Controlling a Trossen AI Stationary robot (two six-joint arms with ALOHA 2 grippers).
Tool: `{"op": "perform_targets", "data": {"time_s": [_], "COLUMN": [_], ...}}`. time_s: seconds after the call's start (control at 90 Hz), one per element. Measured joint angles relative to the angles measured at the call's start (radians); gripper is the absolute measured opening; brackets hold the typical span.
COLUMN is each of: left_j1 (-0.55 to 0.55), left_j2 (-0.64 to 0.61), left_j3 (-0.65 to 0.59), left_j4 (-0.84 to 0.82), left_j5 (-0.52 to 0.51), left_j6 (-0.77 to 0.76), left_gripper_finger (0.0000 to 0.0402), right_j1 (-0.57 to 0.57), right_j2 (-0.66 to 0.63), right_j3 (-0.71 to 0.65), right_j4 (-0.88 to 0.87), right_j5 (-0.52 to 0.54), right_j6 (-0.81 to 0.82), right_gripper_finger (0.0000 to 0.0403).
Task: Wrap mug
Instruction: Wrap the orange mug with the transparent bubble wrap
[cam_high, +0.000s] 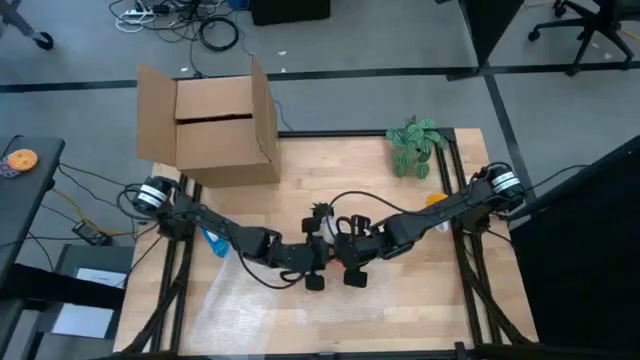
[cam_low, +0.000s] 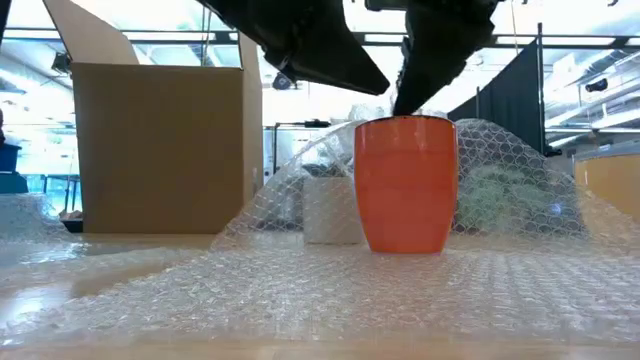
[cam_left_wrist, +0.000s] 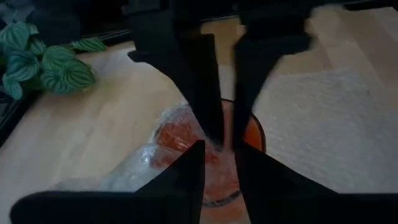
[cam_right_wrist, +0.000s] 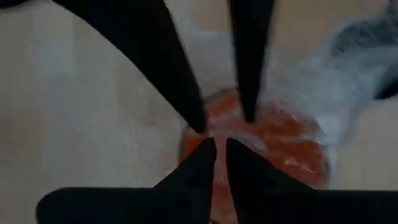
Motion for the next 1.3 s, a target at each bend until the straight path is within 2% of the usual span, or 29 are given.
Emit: {"op": "perform_targets", "data": {"time_s": [0.178, 0.3, 0.411, 0.589, 0.7, 0.844, 0.933, 1.033, 1.3], "left_j1": [0.000, 0.001, 0.002, 0.002, 0.002, 0.002, 0.002, 0.000, -0.008], "left_j2": [0.045, 0.064, 0.063, 0.063, 0.063, 0.063, 0.063, 0.063, 0.020], "left_j3": [0.001, 0.001, 0.002, 0.002, 0.002, 0.002, 0.002, 0.002, 0.042], "left_j4": [0.045, 0.041, 0.031, 0.034, 0.031, 0.033, 0.030, 0.029, -0.011], "left_j5": [-0.001, 0.001, 0.000, 0.000, 0.000, 0.000, 0.000, 0.006, 0.005], "left_j6": [-0.005, -0.005, -0.005, -0.005, -0.005, -0.005, -0.003, 0.002, 0.076], "left_gripper_finger": [0.0073, 0.0073, 0.0073, 0.0073, 0.0073, 0.0073, 0.0073, 0.0073, 0.0073], "right_j1": [0.002, 0.006, 0.013, 0.010, -0.019, -0.046, -0.053, -0.059, -0.066], "right_j2": [-0.004, -0.034, -0.076, -0.118, -0.117, -0.116, -0.116, -0.116, -0.116], "right_j3": [0.001, 0.023, 0.031, 0.032, -0.006, -0.106, -0.183, -0.263, -0.358], "right_j4": [0.008, -0.015, -0.040, -0.084, -0.071, 0.028, 0.183, 0.310, 0.353], "right_j5": [-0.017, -0.015, -0.006, 0.114, 0.124, 0.095, 0.039, 0.021, -0.012], "right_j6": [0.003, 0.011, 0.011, 0.013, 0.036, 0.062, 0.064, 0.081, 0.132], "right_gripper_finger": [0.0081, 0.0097, 0.0099, 0.0089, 0.0081, 0.0074, 0.0072, 0.0068, 0.0050]}}
